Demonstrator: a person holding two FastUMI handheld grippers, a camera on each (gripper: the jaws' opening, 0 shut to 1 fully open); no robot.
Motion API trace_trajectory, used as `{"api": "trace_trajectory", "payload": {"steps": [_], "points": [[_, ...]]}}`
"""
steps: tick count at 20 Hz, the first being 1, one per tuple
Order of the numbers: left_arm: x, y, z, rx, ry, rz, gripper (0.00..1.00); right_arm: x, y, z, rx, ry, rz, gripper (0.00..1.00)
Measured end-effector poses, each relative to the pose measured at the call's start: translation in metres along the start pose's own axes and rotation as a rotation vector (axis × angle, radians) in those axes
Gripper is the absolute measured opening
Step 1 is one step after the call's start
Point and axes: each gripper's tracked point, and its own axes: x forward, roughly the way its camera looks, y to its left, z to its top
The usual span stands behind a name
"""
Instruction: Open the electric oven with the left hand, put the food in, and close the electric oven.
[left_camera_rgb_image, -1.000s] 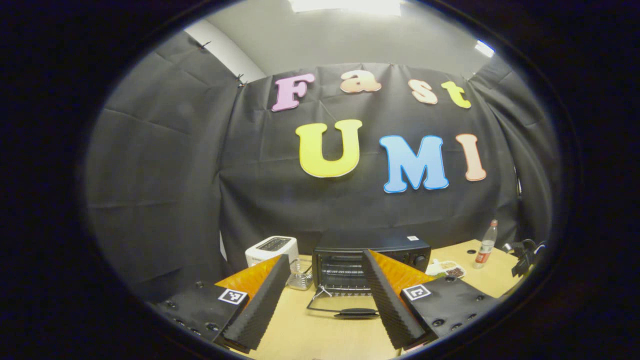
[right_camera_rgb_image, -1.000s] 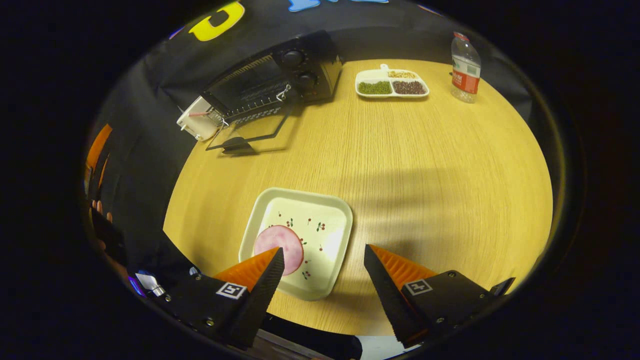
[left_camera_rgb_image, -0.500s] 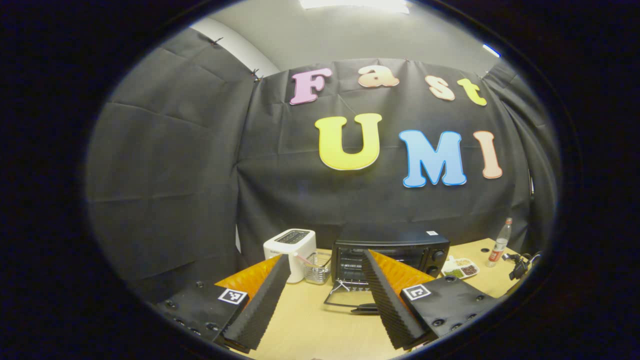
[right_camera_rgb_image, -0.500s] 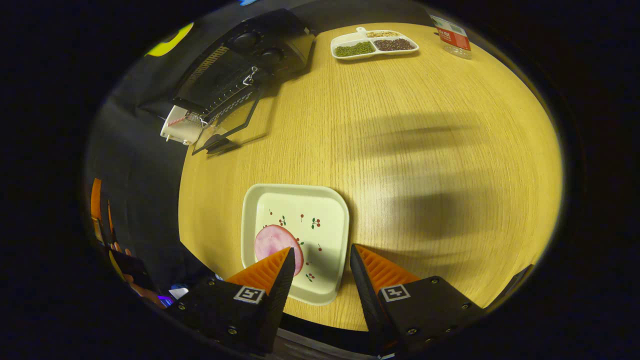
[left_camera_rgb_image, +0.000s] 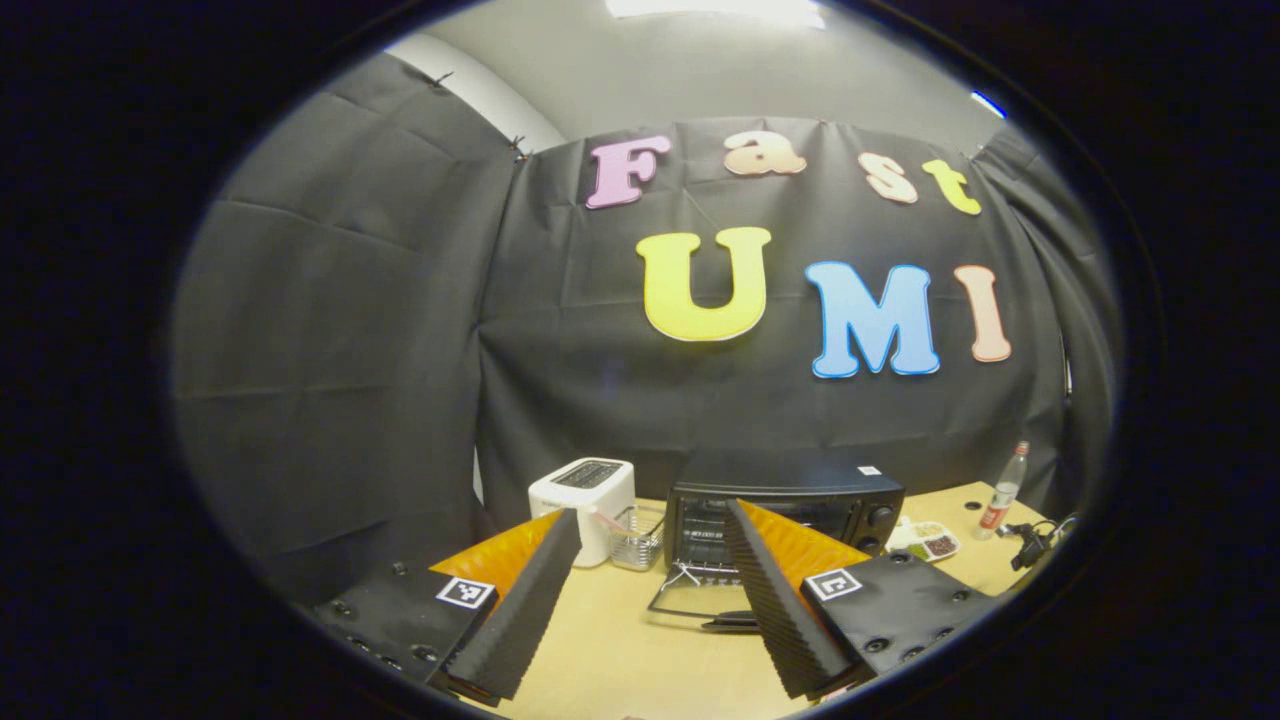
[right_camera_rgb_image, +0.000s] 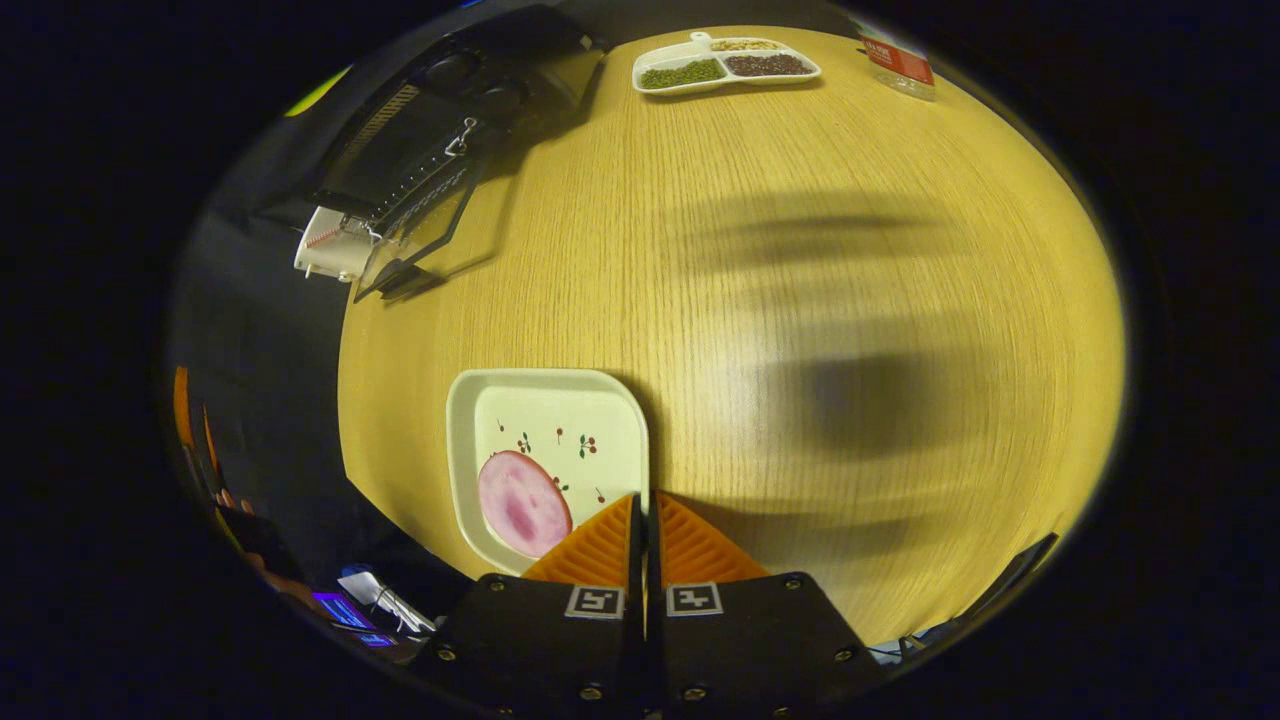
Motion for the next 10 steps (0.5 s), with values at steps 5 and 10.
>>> {"api": "trace_trajectory", "payload": {"steps": [5, 10], "points": [[0.0, -0.003, 0.005, 0.011, -0.011, -0.009, 1.0, 0.003, 0.003, -0.003, -0.037, 0.002, 0.105, 0.0], [-0.002, 0.0, 0.012, 0.018, -0.02, -0.003, 1.0, 0.005, 0.004, -0.004, 0.024, 0.0, 0.22, 0.0]]}}
